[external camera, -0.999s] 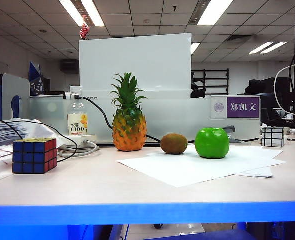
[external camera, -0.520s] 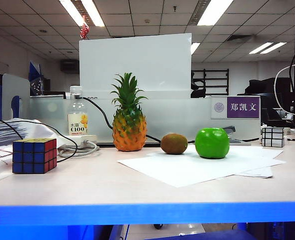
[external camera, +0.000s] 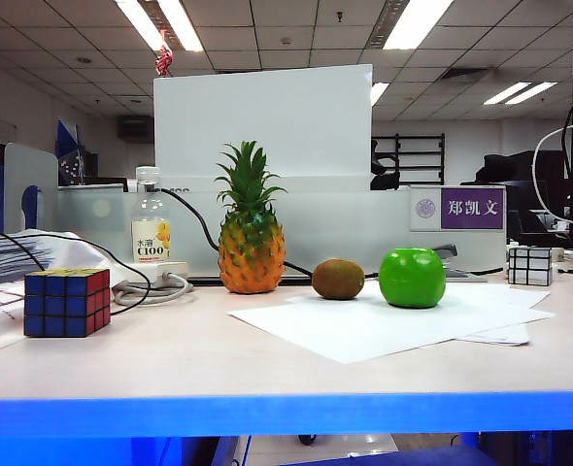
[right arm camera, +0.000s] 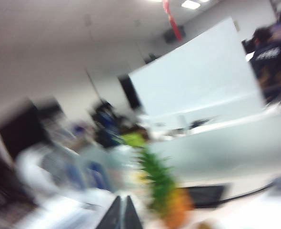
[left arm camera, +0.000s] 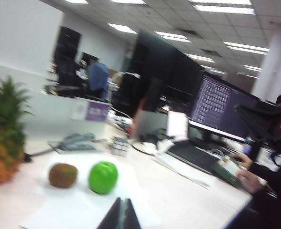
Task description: Arrange all the fruits from large to small from left to right in a row.
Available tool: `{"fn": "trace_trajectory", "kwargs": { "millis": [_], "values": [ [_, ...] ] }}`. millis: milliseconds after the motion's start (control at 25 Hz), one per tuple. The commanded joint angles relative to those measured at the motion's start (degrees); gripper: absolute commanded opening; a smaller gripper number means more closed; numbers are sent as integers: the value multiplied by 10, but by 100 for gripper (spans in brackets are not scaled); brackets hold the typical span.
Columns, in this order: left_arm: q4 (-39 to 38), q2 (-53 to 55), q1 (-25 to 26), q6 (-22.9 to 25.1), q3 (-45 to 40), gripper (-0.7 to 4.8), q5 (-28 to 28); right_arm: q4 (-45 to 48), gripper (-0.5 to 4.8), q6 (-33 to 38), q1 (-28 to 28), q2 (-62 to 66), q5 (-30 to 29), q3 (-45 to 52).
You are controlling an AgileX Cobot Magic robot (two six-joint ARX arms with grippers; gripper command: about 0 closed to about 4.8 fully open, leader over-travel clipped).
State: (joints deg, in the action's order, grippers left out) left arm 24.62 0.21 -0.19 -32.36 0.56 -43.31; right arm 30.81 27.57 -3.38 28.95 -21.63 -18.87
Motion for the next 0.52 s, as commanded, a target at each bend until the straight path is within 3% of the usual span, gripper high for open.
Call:
{"fn": "trace_trajectory", "kwargs": {
  "millis": [40, 160, 200, 240, 360, 520],
  "values": [
    [5, -1, -2, 62, 1, -5, 65, 24, 344, -121, -35, 186, 3, -107],
    [-27, 0, -2, 137, 7, -6, 137, 29, 398, -160, -85, 359, -12, -219],
    [-76, 0, -2, 170, 25, -6, 161, 29, 467, -175, -101, 416, -12, -263],
    [-111, 1, -3, 196, 39, -6, 177, 28, 479, -191, -110, 448, -11, -288],
    [-135, 5, -5, 238, 53, -6, 230, 19, 479, -250, -139, 572, -8, -400],
    [-135, 5, -6, 240, 53, -6, 227, 0, 479, -291, -150, 670, -9, -496]
  ]
}}
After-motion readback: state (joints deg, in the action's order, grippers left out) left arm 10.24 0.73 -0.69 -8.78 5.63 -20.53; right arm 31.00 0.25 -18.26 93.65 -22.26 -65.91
